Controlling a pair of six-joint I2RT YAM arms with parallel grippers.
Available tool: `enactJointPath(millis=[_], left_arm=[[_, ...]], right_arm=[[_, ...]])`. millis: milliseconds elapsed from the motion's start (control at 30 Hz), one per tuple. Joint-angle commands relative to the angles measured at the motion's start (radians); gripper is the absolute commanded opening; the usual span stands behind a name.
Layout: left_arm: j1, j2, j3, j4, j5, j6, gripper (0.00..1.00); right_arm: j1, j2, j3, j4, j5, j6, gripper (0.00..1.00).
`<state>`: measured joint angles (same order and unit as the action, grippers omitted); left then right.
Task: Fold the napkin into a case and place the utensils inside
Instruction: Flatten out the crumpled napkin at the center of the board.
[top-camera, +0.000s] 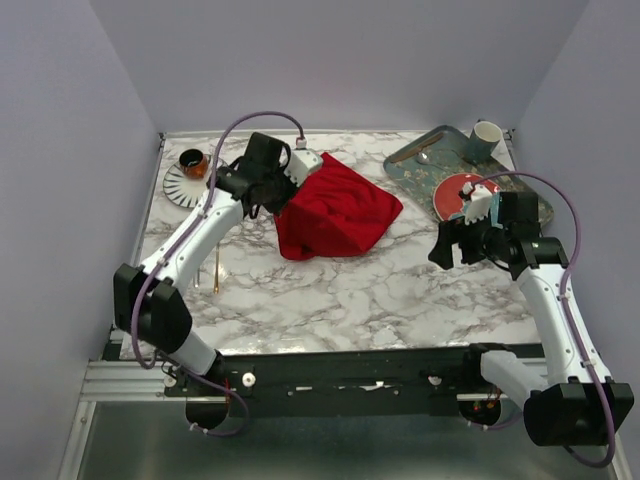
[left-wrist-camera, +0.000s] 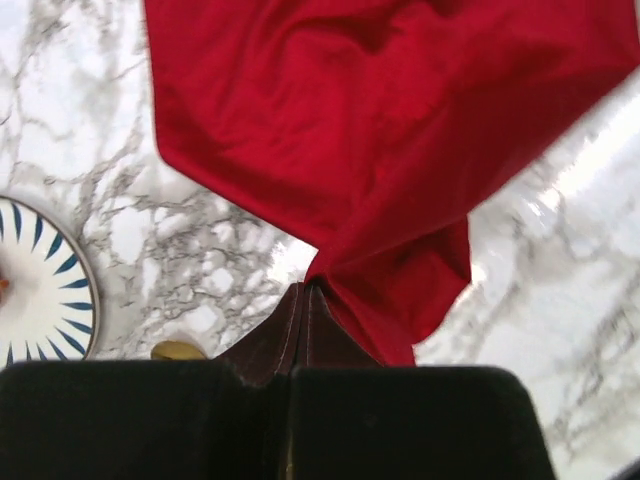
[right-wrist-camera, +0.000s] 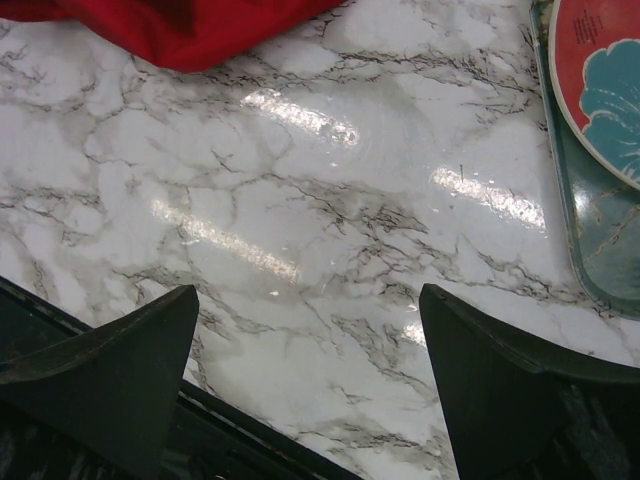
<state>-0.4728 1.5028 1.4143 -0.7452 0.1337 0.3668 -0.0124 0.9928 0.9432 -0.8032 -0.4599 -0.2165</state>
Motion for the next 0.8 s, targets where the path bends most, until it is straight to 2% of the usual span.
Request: enactJointPath(millis=[0,100,167,200,233,267,300,333,400,500,633,767], left_arm=[[0.129,0.193,0.129,0.049,0.009,-0.173,0.00],[0.198,0.305,0.211,0.018,0.038,-0.262,0.00],[0.223,0.347,0.265,-0.034,0.124,-0.244,0.00],[0.240,0.359,0.268,-0.067,0.211,-0.230,0.00],[0.244,0.353,0.261,-0.074,0.233,-0.214,0.05],[0.250,0.341,0.230,-0.074,0.253,-0.197,0.14],[0.260,0.308,0.209,-0.060,0.262,-0.175,0.40],[0.275,0.289,0.189,-0.051,0.270,-0.169,0.51],[0.296,0.248,0.150,-0.058,0.286,-0.142,0.66],[0.310,0.214,0.121,-0.107,0.334,-0.068,0.72],[0.310,0.160,0.035,-0.100,0.334,0.043,0.75],[0.309,0.154,-0.031,-0.080,0.328,0.023,0.76]], right_arm=[[0.003,0.029,0.003,0.021,-0.028,0.002,1.00],[0.003,0.044,0.002,0.030,-0.060,-0.014,1.00],[0.003,0.055,0.005,0.039,-0.086,-0.023,1.00],[0.005,0.073,0.008,0.050,-0.094,-0.027,1.00],[0.005,0.085,0.009,0.058,-0.103,-0.027,1.00],[0.005,0.101,0.014,0.064,-0.130,-0.026,1.00],[0.005,0.139,0.025,0.076,-0.141,-0.020,1.00],[0.006,0.159,0.032,0.084,-0.154,-0.017,1.00],[0.011,0.203,0.054,0.113,-0.171,-0.008,1.00],[0.040,0.288,0.081,0.143,-0.169,-0.006,1.00],[0.086,0.409,0.147,0.186,-0.149,0.002,1.00],[0.153,0.527,0.229,0.199,-0.152,0.020,1.00]])
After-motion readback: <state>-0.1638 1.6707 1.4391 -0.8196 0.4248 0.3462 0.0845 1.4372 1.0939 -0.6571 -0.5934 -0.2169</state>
